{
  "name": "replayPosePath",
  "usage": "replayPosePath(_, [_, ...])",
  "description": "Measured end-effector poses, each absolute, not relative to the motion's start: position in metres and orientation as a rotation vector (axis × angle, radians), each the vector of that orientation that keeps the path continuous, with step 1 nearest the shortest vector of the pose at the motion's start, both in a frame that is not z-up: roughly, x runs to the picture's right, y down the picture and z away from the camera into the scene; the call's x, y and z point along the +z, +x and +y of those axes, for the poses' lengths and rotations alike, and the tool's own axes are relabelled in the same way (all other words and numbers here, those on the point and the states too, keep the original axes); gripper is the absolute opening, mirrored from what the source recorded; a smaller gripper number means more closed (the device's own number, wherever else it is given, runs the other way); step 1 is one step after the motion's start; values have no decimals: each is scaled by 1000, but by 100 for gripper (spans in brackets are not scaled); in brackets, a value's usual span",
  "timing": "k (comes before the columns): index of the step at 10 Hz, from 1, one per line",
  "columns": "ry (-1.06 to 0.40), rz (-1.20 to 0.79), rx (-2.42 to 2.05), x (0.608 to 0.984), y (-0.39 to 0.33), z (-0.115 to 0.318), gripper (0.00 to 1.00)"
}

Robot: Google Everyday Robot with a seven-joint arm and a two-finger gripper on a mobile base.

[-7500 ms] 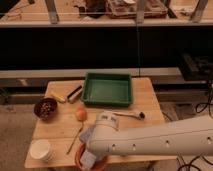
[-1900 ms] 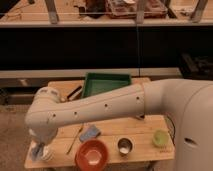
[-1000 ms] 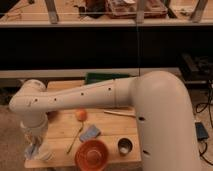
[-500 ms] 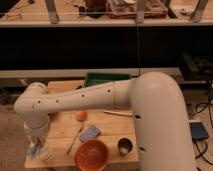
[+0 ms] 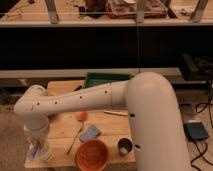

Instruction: Place towel in paper cup

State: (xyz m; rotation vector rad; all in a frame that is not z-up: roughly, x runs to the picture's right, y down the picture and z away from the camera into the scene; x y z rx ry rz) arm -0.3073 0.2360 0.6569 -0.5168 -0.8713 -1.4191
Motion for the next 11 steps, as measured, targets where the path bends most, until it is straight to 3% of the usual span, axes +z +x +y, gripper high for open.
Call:
replayPosePath(4, [-521,-871,-1433,662,-313,247,2])
replayPosePath(11, [-508,-853,-1430,663,-309,253,68])
